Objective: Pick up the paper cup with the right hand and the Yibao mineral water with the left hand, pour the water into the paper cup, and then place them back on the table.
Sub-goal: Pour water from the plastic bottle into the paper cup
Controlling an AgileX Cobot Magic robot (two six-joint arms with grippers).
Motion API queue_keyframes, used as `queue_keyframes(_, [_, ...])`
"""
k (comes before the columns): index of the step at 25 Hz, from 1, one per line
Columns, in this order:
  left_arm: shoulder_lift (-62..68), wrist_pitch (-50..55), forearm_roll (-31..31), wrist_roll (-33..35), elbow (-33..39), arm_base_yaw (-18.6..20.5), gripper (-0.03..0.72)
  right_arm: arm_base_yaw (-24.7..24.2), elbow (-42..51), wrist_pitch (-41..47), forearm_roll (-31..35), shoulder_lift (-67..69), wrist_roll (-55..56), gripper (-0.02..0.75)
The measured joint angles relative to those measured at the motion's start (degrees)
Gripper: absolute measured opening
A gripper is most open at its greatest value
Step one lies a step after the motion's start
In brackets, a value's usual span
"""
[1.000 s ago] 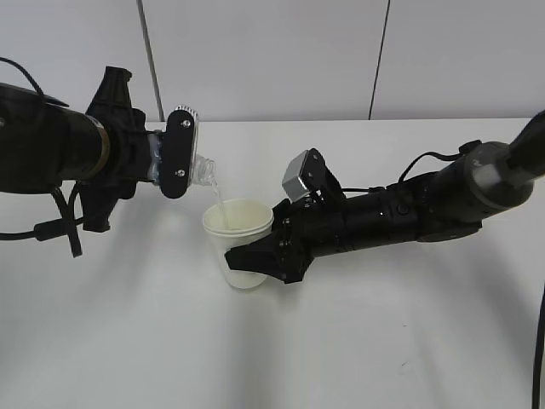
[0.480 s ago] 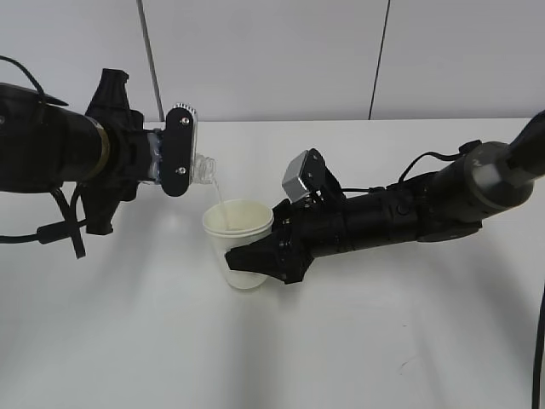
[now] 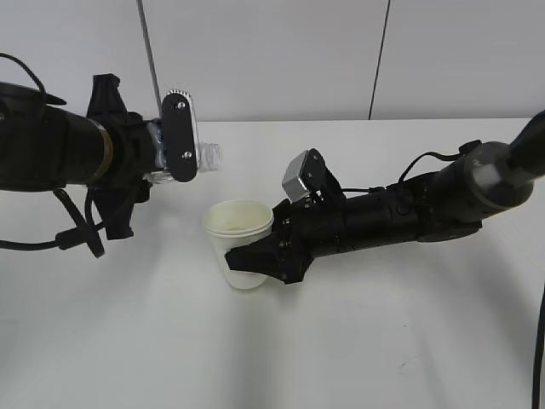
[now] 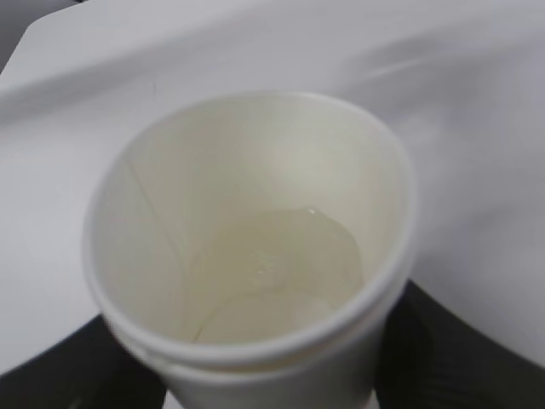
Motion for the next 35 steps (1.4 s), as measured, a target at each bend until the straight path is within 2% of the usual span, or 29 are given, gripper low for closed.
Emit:
queue_keyframes(9, [0.0,-0.8,-0.1,-20.9,0.0,0.0,0.351,0.0,0.0,0.0,4.8,0.0,0.0,0.491])
queue_keyframes(12, [0.0,-1.4,-0.2,-25.5,0.0,0.0,0.351,0.0,0.0,0.2,7.9,0.0,0.0,0.491])
queue_keyframes(24, [0.0,-2.8,-0.2,-34.5,0.0,0.5,0.351,-0.6,0.0,5.8,16.9,0.1,0.0,0.491])
queue_keyframes(35, [0.0,-11.9,0.1,-44.1,0.0,5.9,0.351,-5.3,0.0,6.1,17.3,0.1,3.0,0.489])
